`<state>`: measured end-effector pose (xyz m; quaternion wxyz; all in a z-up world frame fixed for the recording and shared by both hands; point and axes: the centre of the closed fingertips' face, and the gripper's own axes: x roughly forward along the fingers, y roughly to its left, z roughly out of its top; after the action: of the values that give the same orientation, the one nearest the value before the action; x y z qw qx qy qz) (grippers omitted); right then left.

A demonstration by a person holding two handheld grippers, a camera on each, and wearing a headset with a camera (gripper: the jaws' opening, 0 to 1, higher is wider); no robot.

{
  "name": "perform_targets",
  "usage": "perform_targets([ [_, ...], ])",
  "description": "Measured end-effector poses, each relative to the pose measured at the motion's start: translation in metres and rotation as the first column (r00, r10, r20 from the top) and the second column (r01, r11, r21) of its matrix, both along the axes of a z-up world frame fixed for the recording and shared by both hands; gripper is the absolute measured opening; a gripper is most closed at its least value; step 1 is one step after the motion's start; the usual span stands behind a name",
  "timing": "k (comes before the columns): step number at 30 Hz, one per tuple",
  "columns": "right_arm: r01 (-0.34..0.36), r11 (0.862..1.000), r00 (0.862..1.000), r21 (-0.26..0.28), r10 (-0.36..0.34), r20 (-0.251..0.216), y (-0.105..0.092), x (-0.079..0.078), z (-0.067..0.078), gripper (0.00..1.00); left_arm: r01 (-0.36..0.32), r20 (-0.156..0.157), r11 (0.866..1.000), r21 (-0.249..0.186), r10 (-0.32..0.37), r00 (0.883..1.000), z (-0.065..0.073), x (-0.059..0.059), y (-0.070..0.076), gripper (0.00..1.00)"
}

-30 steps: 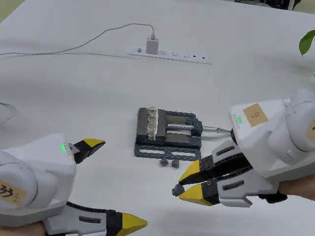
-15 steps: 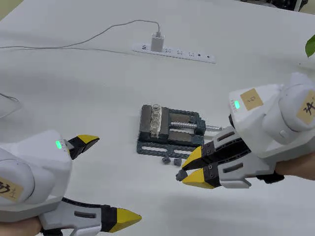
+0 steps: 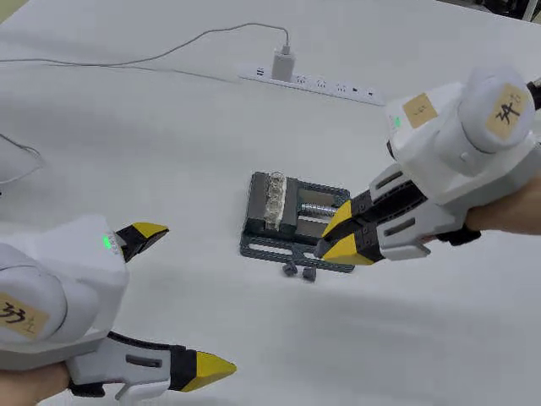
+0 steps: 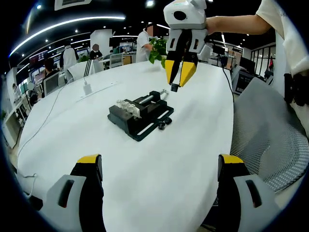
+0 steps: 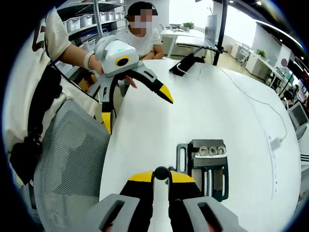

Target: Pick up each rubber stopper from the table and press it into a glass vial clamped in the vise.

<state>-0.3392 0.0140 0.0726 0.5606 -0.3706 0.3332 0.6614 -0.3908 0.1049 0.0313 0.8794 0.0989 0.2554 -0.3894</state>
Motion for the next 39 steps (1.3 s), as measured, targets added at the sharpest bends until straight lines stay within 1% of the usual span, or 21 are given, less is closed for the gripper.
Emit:
perform_targets([
  [2,-0.011,1.000,1.000,-0.014,0.011,0.007,0.000,0.008,0.000,0.06,0.001,-0.002,1.000,0.001,-0.001,1.000,-0.001,0.000,0.000,0.99],
  [9,-0.034,0.998,0.999,-0.061,0.036,0.028,0.002,0.029,-0.002,0.06,-0.001,-0.009,1.000,0.000,0.001,1.000,-0.005,-0.001,0.001,0.99],
  [11,-0.040,0.997,0.999,-0.071,0.043,0.031,0.003,0.032,-0.003,0.06,-0.001,-0.011,1.000,-0.002,0.001,1.000,-0.006,-0.002,0.001,0.99],
  [13,-0.057,0.994,0.998,-0.092,0.061,0.035,0.003,0.038,-0.005,0.06,-0.002,-0.013,1.000,-0.002,0.002,1.000,-0.007,-0.002,0.001,0.99],
  [14,-0.063,0.993,0.997,-0.102,0.068,0.044,0.004,0.042,-0.005,0.06,-0.003,-0.015,1.000,-0.003,0.003,1.000,-0.008,-0.003,0.002,0.99],
  [17,-0.074,0.990,0.995,-0.116,0.081,0.050,0.007,0.051,-0.005,0.06,-0.006,-0.018,1.000,-0.004,0.006,1.000,-0.010,-0.002,0.003,0.99],
  [18,-0.078,0.990,0.995,-0.120,0.085,0.052,0.008,0.051,-0.005,0.06,-0.006,-0.018,1.000,-0.004,0.006,1.000,-0.010,-0.002,0.003,0.99],
  [21,-0.087,0.988,0.994,-0.130,0.095,0.057,0.013,0.058,-0.004,0.06,-0.008,-0.022,1.000,-0.005,0.007,1.000,-0.011,-0.003,0.003,0.99],
  [23,-0.095,0.986,0.992,-0.140,0.105,0.065,0.016,0.066,-0.004,0.06,-0.008,-0.024,1.000,-0.004,0.008,1.000,-0.012,-0.003,0.003,0.99],
  [25,-0.105,0.983,0.991,-0.148,0.116,0.065,0.020,0.068,-0.004,0.06,-0.010,-0.026,1.000,-0.004,0.010,1.000,-0.013,-0.003,0.004,0.99],
  [27,-0.116,0.980,0.989,-0.159,0.128,0.073,0.023,0.074,-0.004,0.06,-0.009,-0.031,1.000,-0.005,0.009,0.999,-0.014,-0.004,0.004,0.99],
  [35,-0.147,0.974,0.983,-0.170,0.163,0.085,0.038,0.087,-0.005,0.06,-0.016,-0.041,1.000,-0.007,0.015,0.999,-0.017,-0.004,0.004,0.99],
  [38,-0.170,0.968,0.977,-0.185,0.190,0.097,0.040,0.090,-0.007,0.06,-0.018,-0.045,1.000,-0.008,0.018,0.999,-0.018,-0.004,0.003,0.99],
  [39,-0.177,0.966,0.976,-0.190,0.197,0.092,0.041,0.090,-0.008,0.06,-0.020,-0.046,1.000,-0.009,0.019,0.999,-0.019,-0.004,0.003,0.99],
])
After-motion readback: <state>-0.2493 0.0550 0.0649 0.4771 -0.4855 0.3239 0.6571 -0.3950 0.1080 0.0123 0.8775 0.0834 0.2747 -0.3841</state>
